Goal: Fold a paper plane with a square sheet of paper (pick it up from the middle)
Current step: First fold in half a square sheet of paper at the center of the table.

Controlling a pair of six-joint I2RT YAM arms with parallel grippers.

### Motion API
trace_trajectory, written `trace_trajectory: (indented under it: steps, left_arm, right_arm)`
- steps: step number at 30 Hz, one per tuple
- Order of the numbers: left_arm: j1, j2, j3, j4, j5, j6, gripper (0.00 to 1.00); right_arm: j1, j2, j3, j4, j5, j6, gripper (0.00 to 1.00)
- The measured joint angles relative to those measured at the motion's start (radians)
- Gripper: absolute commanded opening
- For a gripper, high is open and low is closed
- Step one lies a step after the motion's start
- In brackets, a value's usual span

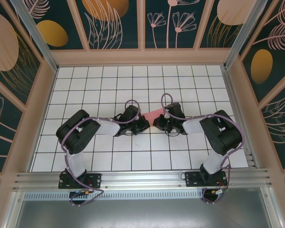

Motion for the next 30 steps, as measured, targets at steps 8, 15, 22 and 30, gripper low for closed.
trace_trajectory:
  steps: [8,15,22,30]
  left_arm:
    - [-0.003,0.000,0.009,-0.034,-0.023,-0.004,0.04]
    - [-0.005,0.000,0.010,-0.039,-0.027,-0.008,0.05]
    - [-0.005,-0.034,-0.021,-0.006,-0.045,0.001,0.07]
    - [-0.005,-0.020,-0.012,-0.011,-0.050,0.004,0.05]
  right_arm:
    - [0.000,0.000,0.000,0.000,-0.003,-0.007,0.00]
    - [0.000,0.000,0.000,0.000,-0.003,-0.008,0.00]
    - [-0.001,0.000,0.000,0.000,-0.018,-0.008,0.00]
    - [-0.001,0.000,0.000,0.000,-0.018,-0.008,0.00]
